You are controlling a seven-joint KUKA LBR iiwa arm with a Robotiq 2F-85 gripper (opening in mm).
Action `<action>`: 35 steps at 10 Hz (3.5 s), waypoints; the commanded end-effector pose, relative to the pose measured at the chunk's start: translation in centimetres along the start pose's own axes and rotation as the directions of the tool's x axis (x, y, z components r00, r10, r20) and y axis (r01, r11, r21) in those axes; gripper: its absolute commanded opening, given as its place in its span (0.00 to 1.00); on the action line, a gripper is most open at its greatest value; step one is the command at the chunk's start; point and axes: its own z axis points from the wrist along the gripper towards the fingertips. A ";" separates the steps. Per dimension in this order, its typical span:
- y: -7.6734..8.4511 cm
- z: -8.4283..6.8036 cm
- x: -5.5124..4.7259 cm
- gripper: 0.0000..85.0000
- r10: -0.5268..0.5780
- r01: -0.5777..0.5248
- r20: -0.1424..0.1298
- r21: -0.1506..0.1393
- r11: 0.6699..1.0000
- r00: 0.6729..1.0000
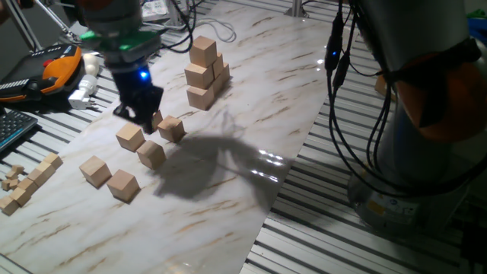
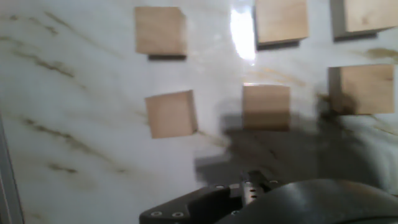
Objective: Stack the blocks into a pyramid shape
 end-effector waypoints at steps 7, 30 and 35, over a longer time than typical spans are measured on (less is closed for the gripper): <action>2.9 0.5 0.1 0.00 -0.076 0.071 -0.076 -0.065 0.995 0.994; 11.1 12.8 -4.4 0.00 0.019 -0.033 0.126 0.109 0.993 0.992; 8.8 12.2 -5.4 0.00 -0.012 -0.001 0.112 0.115 0.993 0.994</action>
